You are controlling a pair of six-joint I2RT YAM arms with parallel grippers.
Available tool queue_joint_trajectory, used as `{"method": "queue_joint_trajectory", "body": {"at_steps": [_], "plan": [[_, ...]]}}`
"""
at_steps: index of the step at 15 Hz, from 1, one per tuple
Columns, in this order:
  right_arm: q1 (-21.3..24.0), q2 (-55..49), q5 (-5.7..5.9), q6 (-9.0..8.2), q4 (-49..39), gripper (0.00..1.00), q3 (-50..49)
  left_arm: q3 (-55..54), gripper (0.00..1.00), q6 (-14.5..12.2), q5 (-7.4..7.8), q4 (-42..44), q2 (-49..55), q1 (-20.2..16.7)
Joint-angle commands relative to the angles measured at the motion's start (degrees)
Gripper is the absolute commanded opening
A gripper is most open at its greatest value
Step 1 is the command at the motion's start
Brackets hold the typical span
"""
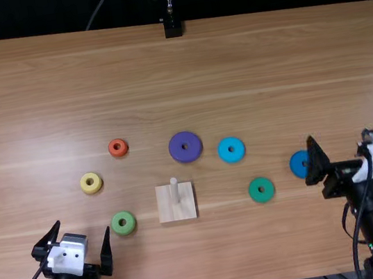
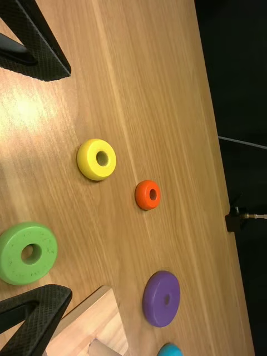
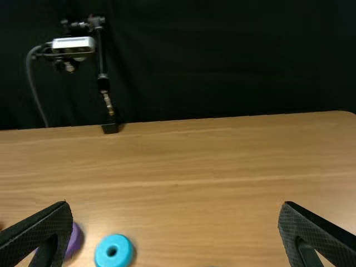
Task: Build the Hanoi tower: stack the rings onto the peg from bottom to top in this color order: purple, dark blue, light blue, dark green, light green, yellow, orange.
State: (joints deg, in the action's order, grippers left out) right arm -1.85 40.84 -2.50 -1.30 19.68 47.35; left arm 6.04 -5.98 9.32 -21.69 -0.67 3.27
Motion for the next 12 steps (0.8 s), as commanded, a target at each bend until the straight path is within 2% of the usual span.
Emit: {"method": "queue_joint_trajectory", "body": {"at_steps": [1,2,3,4,6,8,9,10,12], "plan": [[-4.83,5.13,0.29,4.89,1.26,1.0,6.79,-6.04,1.0,-0.88,0.59,-4.36,0.67,-0.37],[-8.96,8.82,0.29,9.11,3.79,1.0,10.57,-6.04,1.0,-0.88,0.59,-4.36,0.67,-0.37],[-12.48,12.33,0.39,11.85,6.33,1.0,13.73,-6.04,1.0,-0.88,0.59,-4.36,0.67,-0.37],[-15.03,16.55,0.29,12.48,8.43,1.0,16.81,-6.04,1.0,-0.88,0.59,-4.36,0.67,-0.37],[-18.19,26.05,0.29,12.16,12.02,1.0,22.34,-6.04,1.0,-0.88,0.59,-4.36,0.67,-0.37],[-18.63,35.98,0.18,11.74,15.08,1.0,29.38,-6.04,1.0,-0.88,0.59,-4.36,0.67,-0.37],[-18.81,40.63,0.29,9.74,15.5,1.0,32.01,-6.04,1.0,-0.88,0.59,-4.36,0.67,-0.37],[-19.07,44.33,0.18,5.2,15.71,1.0,33.68,-6.04,1.0,-0.88,0.59,-4.36,0.67,-0.37],[-19.77,51.45,0.08,-4.92,15.92,1.0,37.2,-6.04,1.0,-0.88,0.59,-4.36,0.67,-0.37]]}}
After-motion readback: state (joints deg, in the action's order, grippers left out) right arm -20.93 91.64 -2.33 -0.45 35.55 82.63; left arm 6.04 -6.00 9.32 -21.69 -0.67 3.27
